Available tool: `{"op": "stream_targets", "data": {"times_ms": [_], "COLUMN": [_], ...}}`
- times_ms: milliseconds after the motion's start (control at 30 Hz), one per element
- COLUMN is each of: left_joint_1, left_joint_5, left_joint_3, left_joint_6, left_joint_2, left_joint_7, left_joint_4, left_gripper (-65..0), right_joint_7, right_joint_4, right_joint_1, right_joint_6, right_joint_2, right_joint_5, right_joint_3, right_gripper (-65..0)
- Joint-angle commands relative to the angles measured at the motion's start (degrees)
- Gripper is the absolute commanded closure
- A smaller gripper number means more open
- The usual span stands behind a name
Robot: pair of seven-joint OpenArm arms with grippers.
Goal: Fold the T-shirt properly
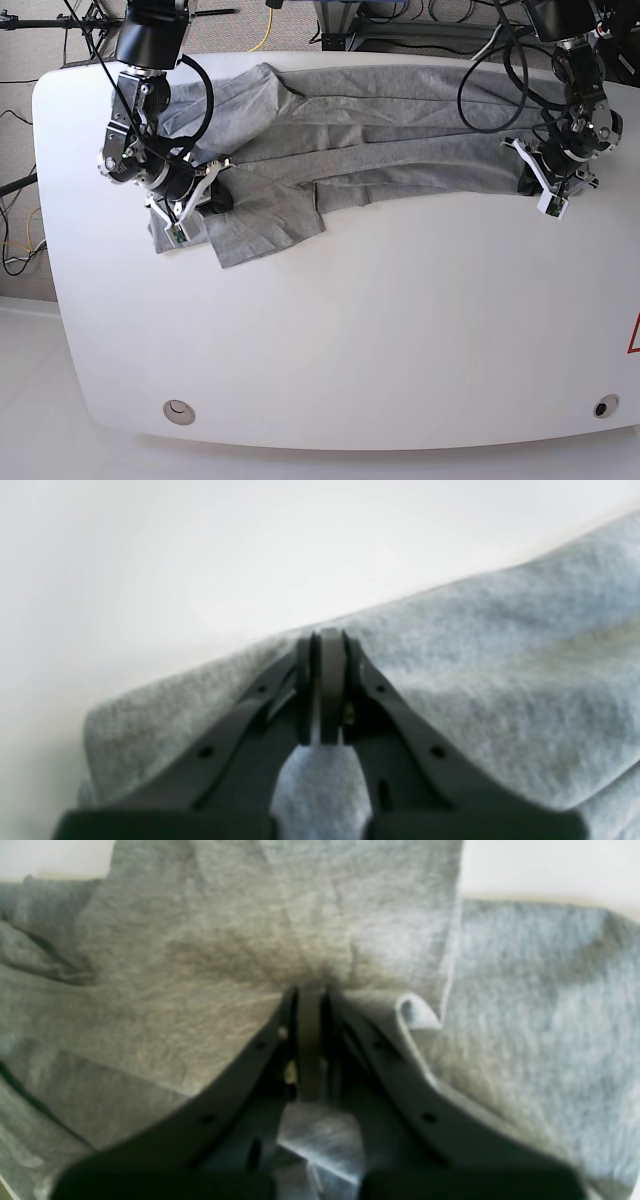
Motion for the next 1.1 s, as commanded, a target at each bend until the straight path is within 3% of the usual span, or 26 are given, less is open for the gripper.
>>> {"op": "stream_targets", "data": {"times_ms": [0, 300, 567, 1067], "left_joint_1": [-1.5, -4.2, -3.5, -4.7], "left_joint_5": [0.3, 1.0, 1.1, 0.4], "left_joint_3": [-0.6, -1.6, -1.6, 0.1], "left_joint_6": [0.3, 0.3, 0.3, 0.4], "left_joint_2": [-1.2, -1.7, -1.5, -0.9], "left_joint_7": [0.3, 0.5, 0.2, 0.5], "left_joint_4": [-0.7, -5.7, -4.7, -4.6], "left_gripper": [0.0, -0.4, -2.1, -1.1], "right_joint_7": [-3.2, -2.7, 0.4, 1.5], "right_joint_4": [-0.8, -3.2, -6.0, -7.3], "right_joint_1": [0.5, 1.9, 3.0, 5.8], "right_joint_6": [-0.5, -0.5, -0.5, -0.5], "right_joint_2": [0.8, 1.5, 1.8, 2.2], "right_joint_5": [-2.9, -2.6, -1.2, -1.8], "right_joint_3": [0.2, 0.7, 0.6, 0.2], "right_gripper": [-1.3, -2.5, -4.3, -4.7]}}
